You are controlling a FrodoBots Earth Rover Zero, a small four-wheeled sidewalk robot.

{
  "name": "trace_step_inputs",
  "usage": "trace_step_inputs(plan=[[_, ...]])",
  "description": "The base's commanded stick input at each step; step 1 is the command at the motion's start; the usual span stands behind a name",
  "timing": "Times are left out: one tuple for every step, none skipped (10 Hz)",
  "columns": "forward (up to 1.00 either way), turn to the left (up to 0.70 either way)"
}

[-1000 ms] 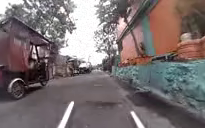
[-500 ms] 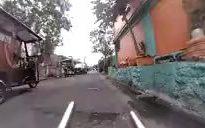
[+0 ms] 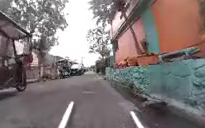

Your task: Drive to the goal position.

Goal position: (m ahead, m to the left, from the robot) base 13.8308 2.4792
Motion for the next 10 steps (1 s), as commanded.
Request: trace_step_inputs(plan=[[0.85, 0.0], [0.85, 0.0], [0.85, 0.0], [0.85, 0.0], [0.85, 0.0], [0.85, 0.28], [0.85, 0.34], [0.85, 0.34], [0.85, 0.15], [0.85, 0.0]])
